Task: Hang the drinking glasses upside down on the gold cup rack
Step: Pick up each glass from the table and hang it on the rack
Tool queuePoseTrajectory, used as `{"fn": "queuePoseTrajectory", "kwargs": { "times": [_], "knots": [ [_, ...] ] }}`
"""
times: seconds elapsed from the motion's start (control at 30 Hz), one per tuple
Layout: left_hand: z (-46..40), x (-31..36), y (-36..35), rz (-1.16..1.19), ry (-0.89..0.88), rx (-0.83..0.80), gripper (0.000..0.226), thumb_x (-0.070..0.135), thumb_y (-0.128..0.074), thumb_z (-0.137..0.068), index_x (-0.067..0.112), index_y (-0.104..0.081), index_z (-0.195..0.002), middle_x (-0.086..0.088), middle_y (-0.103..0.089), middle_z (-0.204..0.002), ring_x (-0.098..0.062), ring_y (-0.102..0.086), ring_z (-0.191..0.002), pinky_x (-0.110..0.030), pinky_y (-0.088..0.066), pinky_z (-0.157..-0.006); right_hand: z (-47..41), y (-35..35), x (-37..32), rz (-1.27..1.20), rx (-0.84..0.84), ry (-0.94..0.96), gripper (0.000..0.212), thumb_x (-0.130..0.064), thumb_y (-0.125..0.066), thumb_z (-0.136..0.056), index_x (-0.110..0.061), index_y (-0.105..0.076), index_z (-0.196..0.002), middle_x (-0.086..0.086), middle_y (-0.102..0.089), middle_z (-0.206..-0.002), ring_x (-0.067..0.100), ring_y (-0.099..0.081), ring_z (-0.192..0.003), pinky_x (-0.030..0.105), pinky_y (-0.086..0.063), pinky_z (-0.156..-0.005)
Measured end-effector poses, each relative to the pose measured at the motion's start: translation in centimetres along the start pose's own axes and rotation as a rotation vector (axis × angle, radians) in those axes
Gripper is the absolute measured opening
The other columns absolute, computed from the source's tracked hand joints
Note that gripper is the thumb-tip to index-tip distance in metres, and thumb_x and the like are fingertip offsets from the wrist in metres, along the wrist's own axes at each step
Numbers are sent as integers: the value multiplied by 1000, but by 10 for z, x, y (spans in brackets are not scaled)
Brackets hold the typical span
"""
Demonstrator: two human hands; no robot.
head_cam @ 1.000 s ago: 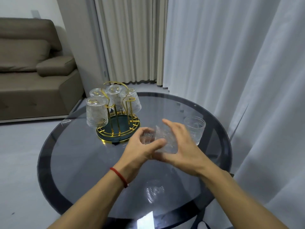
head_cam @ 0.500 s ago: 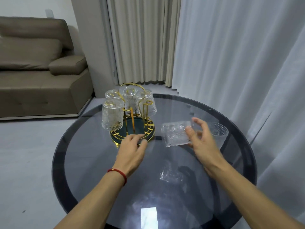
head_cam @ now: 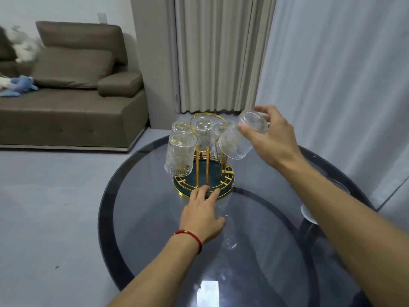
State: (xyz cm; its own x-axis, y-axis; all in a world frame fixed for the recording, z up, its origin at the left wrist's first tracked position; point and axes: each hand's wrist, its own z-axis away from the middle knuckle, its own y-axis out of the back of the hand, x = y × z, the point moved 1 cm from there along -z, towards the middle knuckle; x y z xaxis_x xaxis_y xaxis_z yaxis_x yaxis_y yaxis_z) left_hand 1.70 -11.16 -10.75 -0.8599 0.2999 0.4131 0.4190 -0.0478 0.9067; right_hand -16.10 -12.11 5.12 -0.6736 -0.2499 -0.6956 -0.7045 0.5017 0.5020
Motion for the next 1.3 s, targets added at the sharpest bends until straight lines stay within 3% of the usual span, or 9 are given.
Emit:
{"fn": "queuePoseTrajectory", "kwargs": {
  "times": [0.1, 0.23, 0.47, 0.8, 1.0, 1.07, 1.17, 1.23, 1.3],
  "knots": [
    [1, 0, 0, -6, -6, 16, 79, 35, -65, -86, 32, -26, -155, 0, -22, -162, -21, -13, -149, -46, -44, -109, -3, -18, -4, 68, -30, 57, 64, -40, -78, -87, -14, -53, -139, 7, -62, -137, 21, -56, -123, 33, -45, -103],
    [0, 1, 0, -8, -10, 17, 80, 34, -65, -86, 31, -26, -155, 1, -22, -162, -21, -14, -149, -45, -45, -108, 0, -39, 4, 143, -69, 62, 66, -42, -76, -87, -14, -49, -140, 8, -60, -139, 26, -55, -127, 48, -46, -107],
    [0, 1, 0, -24, -11, -1, 81, 34, -66, -86, 32, -25, -155, 0, -21, -163, -22, -13, -149, -46, -43, -109, 3, -58, 27, 188, -64, 6, 67, -49, -76, -84, -15, -49, -135, 6, -62, -131, 24, -58, -120, 39, -49, -99],
    [4, 8, -1, -94, -4, 2, 82, 36, -65, -88, 30, -21, -156, -4, -17, -165, -25, -15, -151, -48, -45, -109, 11, -64, 43, 226, -82, -54, 79, -57, -72, -86, -15, -40, -145, 8, -55, -144, 28, -50, -130, 39, -44, -98],
    [9, 20, 0, -102, 17, 31, 76, 31, -61, -90, 24, -24, -156, -6, -19, -165, -26, -13, -151, -48, -38, -113, 21, -52, 42, 271, -168, -45, 97, -55, -71, -88, -11, -22, -160, 13, -42, -159, 32, -43, -144, 48, -42, -113],
    [11, 27, 0, -81, -14, 91, 72, 26, -58, -88, 21, -29, -154, -6, -26, -162, -25, -17, -150, -45, -35, -113, 32, -41, 44, 259, -169, -34, 90, -51, -69, -91, -12, -24, -159, 13, -44, -157, 30, -46, -141, 48, -42, -113],
    [14, 39, 1, 56, -139, 190, 64, 19, -59, -86, 18, -43, -148, -4, -44, -151, -21, -33, -141, -36, -35, -113, 56, -11, 57, 258, -46, 15, 61, -36, -68, -93, -11, -46, -145, 10, -58, -139, 29, -55, -128, 45, -45, -107],
    [16, 47, 0, 182, -205, 227, 57, 16, -61, -86, 18, -51, -142, 0, -53, -141, -18, -41, -134, -31, -38, -109, 75, 16, 75, 357, 80, 38, 45, -28, -70, -90, -10, -58, -130, 10, -64, -128, 33, -56, -121, 45, -43, -105],
    [18, 54, -1, 245, -235, 243, 54, 15, -62, -86, 20, -53, -139, 2, -56, -137, -14, -43, -131, -29, -40, -105, 93, 41, 97, 516, 160, -10, 44, -27, -71, -87, -10, -61, -126, 13, -62, -128, 37, -53, -122, 50, -38, -109]
  ]
}}
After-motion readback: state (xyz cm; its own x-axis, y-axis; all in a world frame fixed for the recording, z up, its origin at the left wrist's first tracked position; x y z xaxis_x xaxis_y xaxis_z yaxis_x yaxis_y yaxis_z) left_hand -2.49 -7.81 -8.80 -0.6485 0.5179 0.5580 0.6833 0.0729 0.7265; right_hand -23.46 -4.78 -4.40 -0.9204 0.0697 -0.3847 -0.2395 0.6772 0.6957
